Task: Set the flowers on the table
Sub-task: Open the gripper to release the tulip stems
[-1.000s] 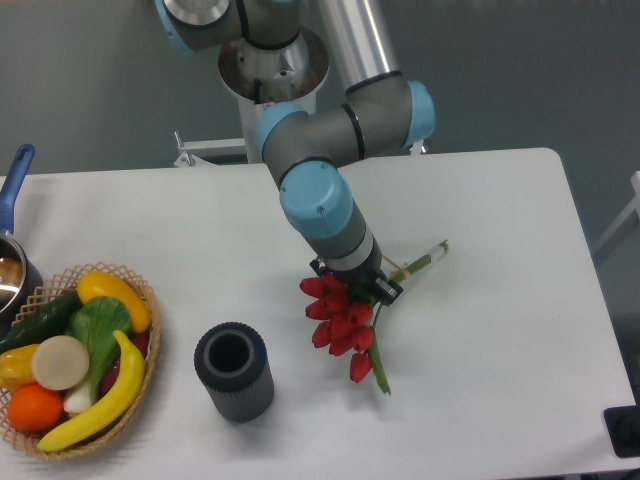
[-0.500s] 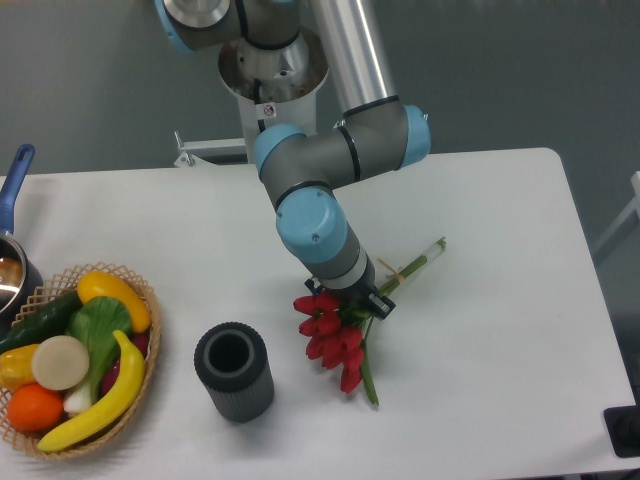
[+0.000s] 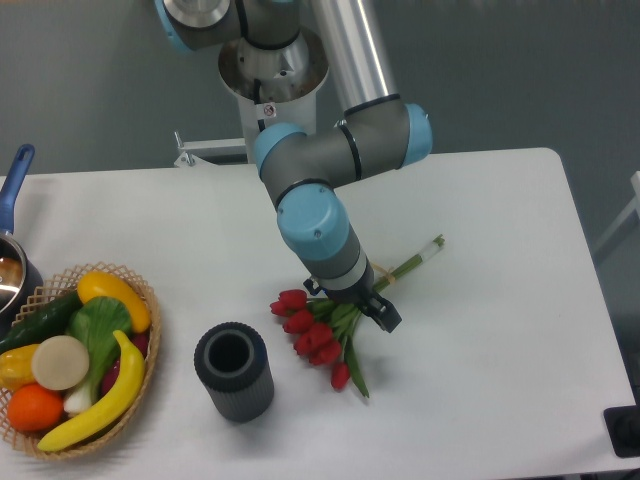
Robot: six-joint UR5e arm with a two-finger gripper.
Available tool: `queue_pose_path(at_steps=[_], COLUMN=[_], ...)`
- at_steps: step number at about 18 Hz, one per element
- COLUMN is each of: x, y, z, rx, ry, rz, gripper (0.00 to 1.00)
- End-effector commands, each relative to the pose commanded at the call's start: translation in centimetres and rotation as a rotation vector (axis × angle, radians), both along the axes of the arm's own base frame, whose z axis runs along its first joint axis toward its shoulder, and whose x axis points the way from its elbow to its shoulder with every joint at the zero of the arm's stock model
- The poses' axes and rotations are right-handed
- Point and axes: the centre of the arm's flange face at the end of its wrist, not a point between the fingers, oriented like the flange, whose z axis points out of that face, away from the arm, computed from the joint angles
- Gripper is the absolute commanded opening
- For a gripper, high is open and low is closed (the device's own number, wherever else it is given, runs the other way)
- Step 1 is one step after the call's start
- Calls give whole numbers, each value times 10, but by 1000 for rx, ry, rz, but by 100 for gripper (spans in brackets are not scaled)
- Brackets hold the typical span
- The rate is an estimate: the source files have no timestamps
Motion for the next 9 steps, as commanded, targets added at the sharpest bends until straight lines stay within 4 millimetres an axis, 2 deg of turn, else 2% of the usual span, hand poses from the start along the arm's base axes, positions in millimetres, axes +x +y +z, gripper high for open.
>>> queue_pose_path(at_steps=[2, 7, 9], x=[-6, -32, -44], y=[-17, -68, -98], z=[31, 79, 101], rx=[51, 134, 158], ry=[6, -74, -110], rz=[6, -107, -178], gripper=[100, 100, 100])
